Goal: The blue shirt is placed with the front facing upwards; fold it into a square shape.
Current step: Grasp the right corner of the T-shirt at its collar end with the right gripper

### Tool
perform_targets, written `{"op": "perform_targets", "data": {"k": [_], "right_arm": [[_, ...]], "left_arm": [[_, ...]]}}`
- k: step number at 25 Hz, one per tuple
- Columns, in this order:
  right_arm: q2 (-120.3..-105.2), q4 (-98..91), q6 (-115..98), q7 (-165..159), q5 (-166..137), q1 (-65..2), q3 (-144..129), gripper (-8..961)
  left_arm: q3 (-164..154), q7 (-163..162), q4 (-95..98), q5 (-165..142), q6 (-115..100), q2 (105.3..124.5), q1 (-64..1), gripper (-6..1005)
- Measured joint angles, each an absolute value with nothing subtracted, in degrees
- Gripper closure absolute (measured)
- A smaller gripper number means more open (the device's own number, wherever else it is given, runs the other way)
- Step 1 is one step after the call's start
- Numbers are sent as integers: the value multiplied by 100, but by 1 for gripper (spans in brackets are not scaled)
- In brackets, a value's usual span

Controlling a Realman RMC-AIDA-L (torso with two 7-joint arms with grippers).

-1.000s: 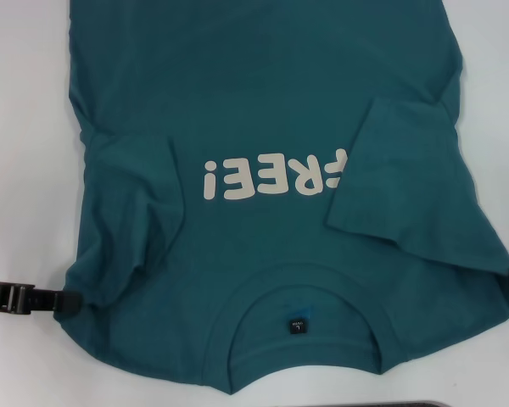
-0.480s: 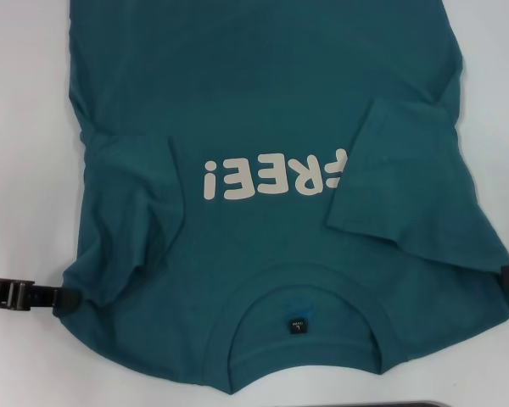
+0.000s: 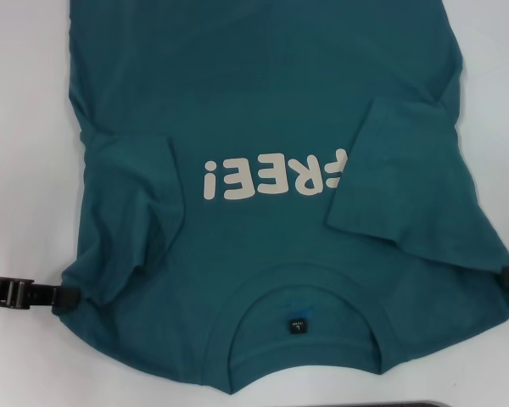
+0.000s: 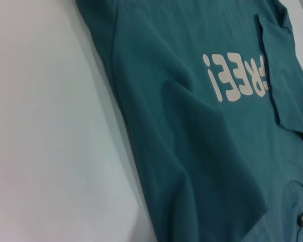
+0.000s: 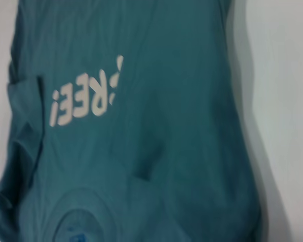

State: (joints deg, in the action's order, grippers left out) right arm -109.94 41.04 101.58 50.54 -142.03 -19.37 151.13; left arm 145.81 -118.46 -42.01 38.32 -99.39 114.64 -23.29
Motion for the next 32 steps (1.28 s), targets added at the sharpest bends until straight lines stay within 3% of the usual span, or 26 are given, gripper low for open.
{"op": "perform_targets", "data": {"k": [3,20,24,32], "right_arm": [[-11017,4094,10139,4997,-14376,-1999,15111,569],[-11043,4107,10136,5274,-14391,-1916,15398,895],[-11127,4104,10195,5615,-14388,-1730,15711,895],[-11301,4077,10343,6188,-14212,-1300,16085,895]], "left_arm": [[14581,-11846,-4201,3832,-9939,11457,-2329,1000],[14619,-11877,-4231,3832,-9966,11385,-2387,1000],[14616,-11964,-4225,3832,-10138,11269,-2385,1000],[14582,-11943,-4242,3583,-10540,11257,-2340,999]]}}
